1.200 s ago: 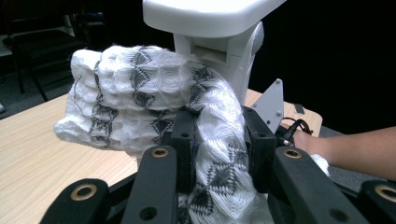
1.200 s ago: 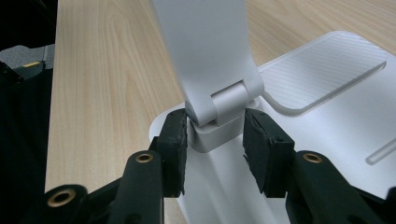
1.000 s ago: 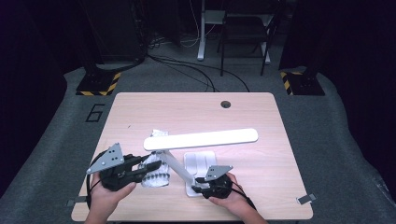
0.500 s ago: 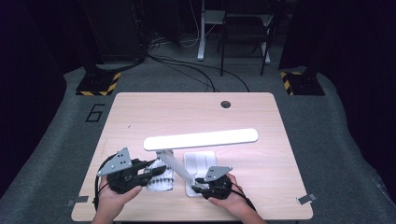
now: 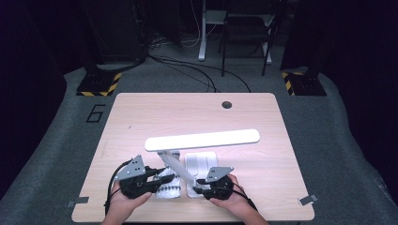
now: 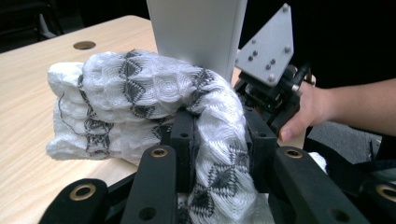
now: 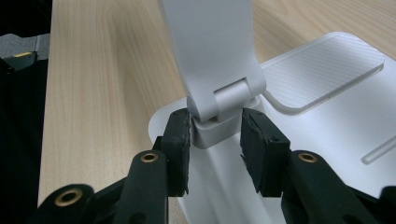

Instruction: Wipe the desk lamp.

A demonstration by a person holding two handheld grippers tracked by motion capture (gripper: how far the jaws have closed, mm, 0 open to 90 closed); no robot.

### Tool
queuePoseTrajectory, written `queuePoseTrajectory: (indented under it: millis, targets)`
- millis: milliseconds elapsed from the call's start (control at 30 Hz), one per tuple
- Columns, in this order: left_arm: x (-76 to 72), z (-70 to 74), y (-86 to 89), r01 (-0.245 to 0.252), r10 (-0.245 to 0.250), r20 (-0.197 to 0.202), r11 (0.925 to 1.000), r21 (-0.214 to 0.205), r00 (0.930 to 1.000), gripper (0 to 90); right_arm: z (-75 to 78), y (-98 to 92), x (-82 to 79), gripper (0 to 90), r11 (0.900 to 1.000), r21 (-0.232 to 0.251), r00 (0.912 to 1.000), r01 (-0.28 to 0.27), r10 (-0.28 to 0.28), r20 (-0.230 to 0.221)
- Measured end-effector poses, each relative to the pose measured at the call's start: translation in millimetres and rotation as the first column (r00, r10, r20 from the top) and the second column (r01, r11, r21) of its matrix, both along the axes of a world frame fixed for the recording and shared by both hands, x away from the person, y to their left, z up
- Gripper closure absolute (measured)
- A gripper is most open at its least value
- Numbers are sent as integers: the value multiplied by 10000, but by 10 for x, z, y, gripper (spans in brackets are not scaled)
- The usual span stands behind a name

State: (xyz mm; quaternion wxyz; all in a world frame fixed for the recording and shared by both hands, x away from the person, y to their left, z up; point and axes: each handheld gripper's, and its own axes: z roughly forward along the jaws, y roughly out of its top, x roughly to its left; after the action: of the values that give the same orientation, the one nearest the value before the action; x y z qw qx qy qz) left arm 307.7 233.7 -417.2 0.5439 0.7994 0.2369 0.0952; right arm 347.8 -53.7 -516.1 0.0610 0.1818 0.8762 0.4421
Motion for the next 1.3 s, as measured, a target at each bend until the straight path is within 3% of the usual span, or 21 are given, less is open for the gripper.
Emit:
queuePoseTrajectory:
  millis: [500,567,667,733,867,1000,1033,1100,1267,1300]
  targets:
    - [60,-381,-141,314,-293,-663,9991,300,9974,704,0,6,-15,631,10000,-30,10000,25,-25,86]
    - [57,-400,-145,357,-333,-677,9988,344,9971,702,4,9,-16,625,10000,-58,9998,45,-44,173]
    - [68,-407,-128,397,-371,-579,9983,437,9976,700,1,14,-10,524,9997,-141,9996,196,-193,218]
    - [65,-414,-122,390,-361,-730,9985,387,9967,698,2,10,0,520,9997,-138,9995,215,-212,217]
    - [76,-436,-131,428,-402,-584,9981,432,9975,698,-4,22,16,503,9999,45,9999,152,-152,-31]
    - [68,-456,-146,385,-355,-736,9985,398,9967,698,-13,50,46,493,9998,106,9998,148,-150,113]
    - [78,-460,-143,439,-408,-658,9980,460,9970,698,-14,69,36,494,9992,209,9994,331,-330,-34]
    - [74,-478,-157,395,-365,-721,9984,414,9967,698,-15,69,65,503,9999,108,9999,49,-50,105]
    - [89,-507,-174,480,-441,-706,9974,540,9965,698,-12,75,68,512,9992,288,9994,293,-288,-176]
    - [87,-513,-179,543,-496,-851,9971,540,9951,698,-12,75,66,514,9991,285,9994,304,-299,-181]
